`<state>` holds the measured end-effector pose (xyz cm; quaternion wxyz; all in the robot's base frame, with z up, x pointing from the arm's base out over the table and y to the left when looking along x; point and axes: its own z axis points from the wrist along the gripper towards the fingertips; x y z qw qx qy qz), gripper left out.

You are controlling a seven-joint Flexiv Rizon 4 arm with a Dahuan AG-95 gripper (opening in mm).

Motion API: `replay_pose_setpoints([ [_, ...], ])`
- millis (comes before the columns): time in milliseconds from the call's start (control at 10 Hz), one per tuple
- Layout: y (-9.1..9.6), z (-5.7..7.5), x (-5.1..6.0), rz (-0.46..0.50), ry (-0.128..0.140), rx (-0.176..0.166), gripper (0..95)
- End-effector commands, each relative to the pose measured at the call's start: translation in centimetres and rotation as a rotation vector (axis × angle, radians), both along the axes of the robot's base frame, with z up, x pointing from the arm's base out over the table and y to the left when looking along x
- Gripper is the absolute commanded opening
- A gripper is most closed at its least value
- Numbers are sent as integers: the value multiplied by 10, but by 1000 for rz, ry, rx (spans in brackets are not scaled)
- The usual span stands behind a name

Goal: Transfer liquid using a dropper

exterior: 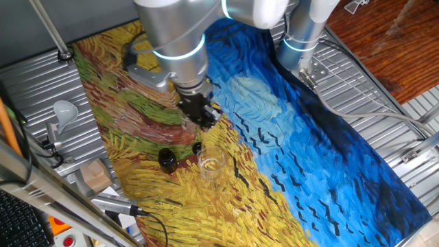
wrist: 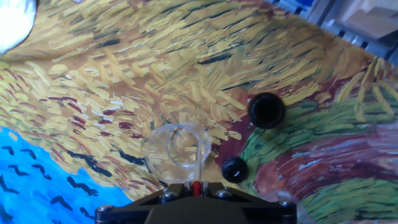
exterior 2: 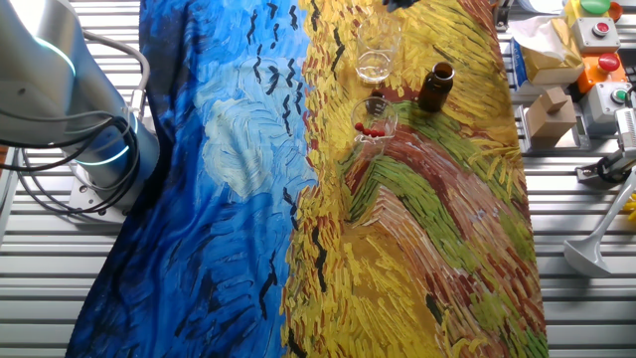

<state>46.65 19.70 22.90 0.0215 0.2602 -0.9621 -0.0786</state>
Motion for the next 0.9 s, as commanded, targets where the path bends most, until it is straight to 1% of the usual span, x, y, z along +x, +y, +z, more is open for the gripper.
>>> replay_pose_setpoints([
  [100,1,-1,-2,4,1,-5,0],
  [200,1,-1,-2,-4,1,-13,0],
  [300,1,-1,-2,8,0,-16,0],
  [500,1,-1,-2,50,-3,1,0],
  [600,1,-1,-2,53,8,5,0],
  [800,1,-1,-2,46,9,8,0],
  [900,4,-4,-4,37,7,7,0],
])
